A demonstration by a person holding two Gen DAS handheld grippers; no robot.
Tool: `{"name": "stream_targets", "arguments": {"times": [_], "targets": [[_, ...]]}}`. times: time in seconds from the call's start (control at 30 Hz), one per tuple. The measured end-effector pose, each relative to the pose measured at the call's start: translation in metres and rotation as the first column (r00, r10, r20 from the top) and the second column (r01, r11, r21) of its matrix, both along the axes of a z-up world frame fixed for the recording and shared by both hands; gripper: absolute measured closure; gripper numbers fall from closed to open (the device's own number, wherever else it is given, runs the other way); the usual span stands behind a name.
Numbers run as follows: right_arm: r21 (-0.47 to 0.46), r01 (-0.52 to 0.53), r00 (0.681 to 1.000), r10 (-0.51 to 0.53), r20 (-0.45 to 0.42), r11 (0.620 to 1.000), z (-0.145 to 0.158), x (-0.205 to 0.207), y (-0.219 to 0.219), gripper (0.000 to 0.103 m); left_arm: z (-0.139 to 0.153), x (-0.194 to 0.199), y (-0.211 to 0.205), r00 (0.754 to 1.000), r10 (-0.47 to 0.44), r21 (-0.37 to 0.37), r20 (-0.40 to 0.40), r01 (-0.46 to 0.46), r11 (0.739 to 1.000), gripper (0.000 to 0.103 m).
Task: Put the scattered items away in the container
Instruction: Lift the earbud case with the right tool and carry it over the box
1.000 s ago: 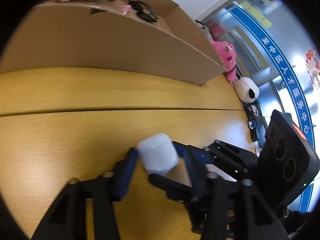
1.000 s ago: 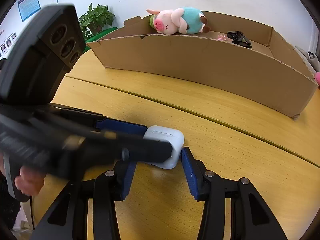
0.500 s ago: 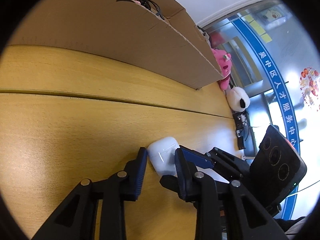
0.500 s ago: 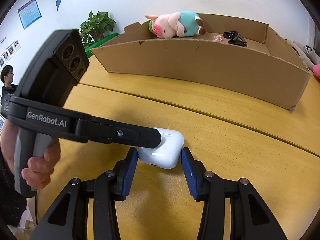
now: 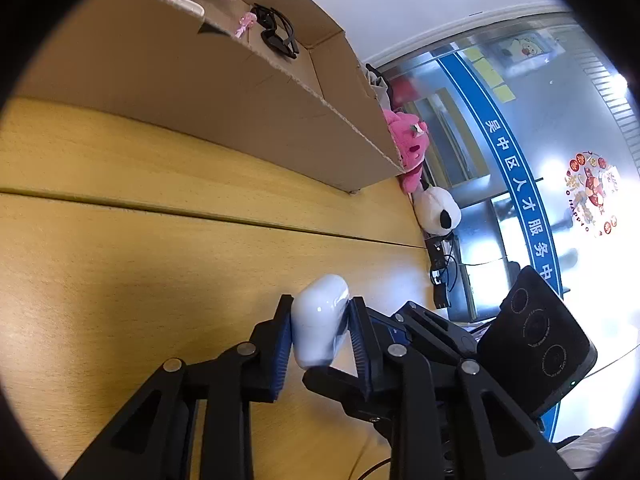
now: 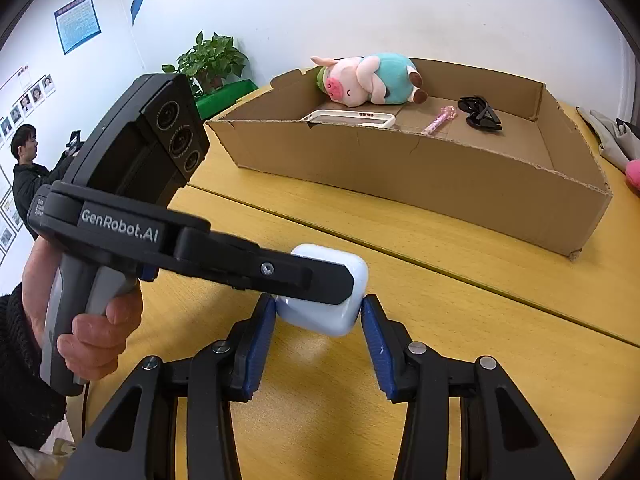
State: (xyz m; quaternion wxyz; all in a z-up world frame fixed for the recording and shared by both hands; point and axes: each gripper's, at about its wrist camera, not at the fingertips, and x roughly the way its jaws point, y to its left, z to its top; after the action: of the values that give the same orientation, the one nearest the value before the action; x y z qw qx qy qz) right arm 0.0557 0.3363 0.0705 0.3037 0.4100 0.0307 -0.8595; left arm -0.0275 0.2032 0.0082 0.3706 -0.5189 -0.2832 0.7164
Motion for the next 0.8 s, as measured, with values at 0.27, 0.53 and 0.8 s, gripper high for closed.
{"name": "stream_targets", "arguments": {"times": [0.27,0.53,0.8], "targets": [[0.003,-0.017,1.000,0.017,-0.014,1.000,0.016,-0.007,0.002,0.056,0.030,-0.005,0.008,0.997,-0.024,-0.083,-0.075,0.018,0.996,0.077],[0.027,-0.039,0.994,0.041,-0.099,0.999,0.080,-0.052,0.007,0.056,0.109,-0.043,0.019,0.975,-0.068,-0.128,-0.212,0.041,0.991,0.077],[0.053,-0.058,0.985,0.066,-0.158,0.997,0.168,-0.137,0.015,0.056,0.197,-0.128,0.035,0.931,-0.123,-0.187,-0.345,0.060,0.981,0.078]]}}
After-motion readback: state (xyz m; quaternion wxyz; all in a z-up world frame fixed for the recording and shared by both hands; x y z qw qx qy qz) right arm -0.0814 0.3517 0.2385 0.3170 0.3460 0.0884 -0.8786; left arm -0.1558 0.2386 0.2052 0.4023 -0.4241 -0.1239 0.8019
